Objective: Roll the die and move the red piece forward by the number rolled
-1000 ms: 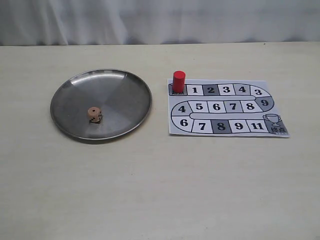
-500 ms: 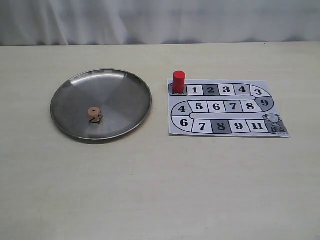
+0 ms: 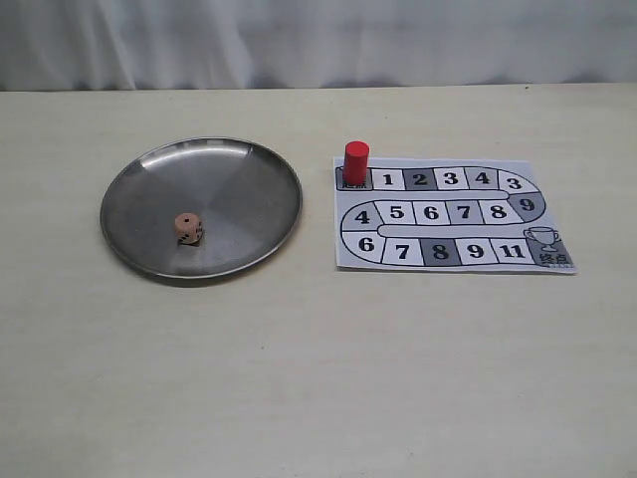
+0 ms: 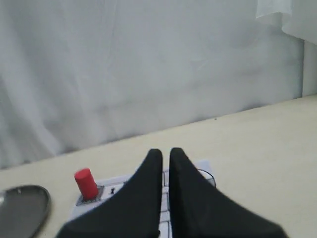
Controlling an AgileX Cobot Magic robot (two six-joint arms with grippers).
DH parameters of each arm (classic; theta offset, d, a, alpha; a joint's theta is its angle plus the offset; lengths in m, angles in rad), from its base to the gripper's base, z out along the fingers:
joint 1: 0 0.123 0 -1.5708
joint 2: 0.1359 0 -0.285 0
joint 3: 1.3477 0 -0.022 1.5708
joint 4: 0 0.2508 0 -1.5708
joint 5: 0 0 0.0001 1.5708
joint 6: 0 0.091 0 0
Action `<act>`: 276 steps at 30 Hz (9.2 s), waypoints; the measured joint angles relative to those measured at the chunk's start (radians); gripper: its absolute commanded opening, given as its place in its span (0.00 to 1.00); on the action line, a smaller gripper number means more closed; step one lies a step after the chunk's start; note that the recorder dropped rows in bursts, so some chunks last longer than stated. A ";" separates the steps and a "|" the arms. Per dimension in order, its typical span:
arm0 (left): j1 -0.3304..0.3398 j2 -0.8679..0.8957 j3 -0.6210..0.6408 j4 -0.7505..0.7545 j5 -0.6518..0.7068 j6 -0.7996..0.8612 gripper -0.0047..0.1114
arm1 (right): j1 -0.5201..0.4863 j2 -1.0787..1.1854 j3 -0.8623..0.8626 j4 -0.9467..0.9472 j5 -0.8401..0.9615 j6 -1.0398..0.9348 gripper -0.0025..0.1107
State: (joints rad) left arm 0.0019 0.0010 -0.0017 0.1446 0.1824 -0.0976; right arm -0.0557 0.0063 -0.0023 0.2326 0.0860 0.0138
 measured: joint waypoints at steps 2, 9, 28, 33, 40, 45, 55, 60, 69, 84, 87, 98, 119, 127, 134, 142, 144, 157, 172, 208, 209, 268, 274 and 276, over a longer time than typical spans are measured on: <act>0.000 0.000 0.000 0.000 0.000 0.000 0.04 | 0.000 0.000 0.000 0.077 -0.075 0.000 0.06; 0.000 0.000 0.000 0.000 0.000 0.000 0.04 | 0.019 0.000 -0.028 0.102 -0.184 0.000 0.06; 0.000 0.000 0.000 0.000 0.000 0.000 0.04 | 0.370 0.911 -0.301 0.070 -0.160 -0.027 0.07; 0.000 0.000 0.000 0.000 0.000 0.000 0.04 | 0.557 1.195 -0.492 0.070 -0.160 -0.035 0.23; 0.000 0.000 0.000 0.000 0.000 0.000 0.04 | 0.701 1.579 -0.827 0.070 -0.111 -0.105 0.51; 0.000 0.000 0.000 0.000 0.000 0.000 0.04 | 0.745 1.823 -1.094 0.070 -0.002 -0.134 0.59; 0.000 0.000 0.000 0.000 0.000 0.000 0.04 | 0.773 2.197 -1.570 0.069 0.216 -0.209 0.59; 0.000 0.000 0.000 0.000 0.000 0.000 0.04 | 0.778 2.316 -1.718 0.069 0.258 -0.238 0.59; 0.000 0.000 0.000 0.000 0.000 0.000 0.04 | 0.778 2.424 -1.803 0.069 0.273 -0.317 0.35; 0.000 0.000 0.000 0.000 0.000 0.000 0.04 | 0.744 2.275 -1.807 0.067 0.479 -0.340 0.06; 0.000 0.000 0.000 0.000 0.000 0.000 0.04 | 0.696 2.183 -1.807 0.067 0.557 -0.331 0.06; 0.000 0.000 0.000 0.000 0.000 0.000 0.04 | 0.426 1.972 -1.810 -0.009 0.816 -0.243 0.06; 0.000 0.000 0.000 0.000 0.000 0.000 0.04 | 0.247 2.144 -1.575 -0.069 0.726 -0.142 0.39; 0.000 0.000 0.000 0.000 0.000 0.000 0.04 | 0.247 2.144 -1.575 -0.069 0.673 -0.130 0.73; 0.000 0.000 0.000 0.000 0.000 0.000 0.04 | 0.247 2.142 -1.575 -0.114 0.669 -0.128 0.73; 0.000 0.000 0.000 0.000 0.000 0.000 0.04 | 0.247 2.063 -1.575 -0.140 0.679 -0.128 0.38; 0.000 0.000 0.000 0.000 0.000 0.000 0.04 | 0.245 2.027 -1.575 -0.140 0.688 -0.128 0.26; 0.000 0.000 0.000 0.000 0.000 0.000 0.04 | 0.098 1.846 -1.545 -0.163 0.834 -0.126 0.06; 0.000 0.000 0.000 0.000 0.000 0.000 0.04 | 0.093 1.857 -1.118 -0.164 0.321 -0.130 0.06; 0.000 0.000 0.000 0.000 0.000 0.000 0.04 | 0.155 1.963 -1.116 -0.166 0.242 -0.297 0.06; 0.000 0.000 0.000 0.000 0.000 0.000 0.04 | 0.155 1.965 -1.116 -0.166 0.240 -0.297 0.06; 0.000 0.000 0.000 0.000 0.000 0.000 0.04 | 0.344 2.326 -1.736 0.058 0.357 -0.347 0.25; 0.000 0.000 0.000 0.000 0.000 0.000 0.04 | 0.348 2.326 -1.736 0.066 0.353 -0.350 0.09; 0.000 0.000 0.000 0.000 0.000 0.000 0.04 | 0.348 2.326 -1.736 0.066 0.353 -0.350 0.06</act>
State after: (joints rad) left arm 0.0019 0.0010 -0.0017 0.1446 0.1824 -0.0976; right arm 0.2920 2.3326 -1.7379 0.2982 0.4387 -0.3361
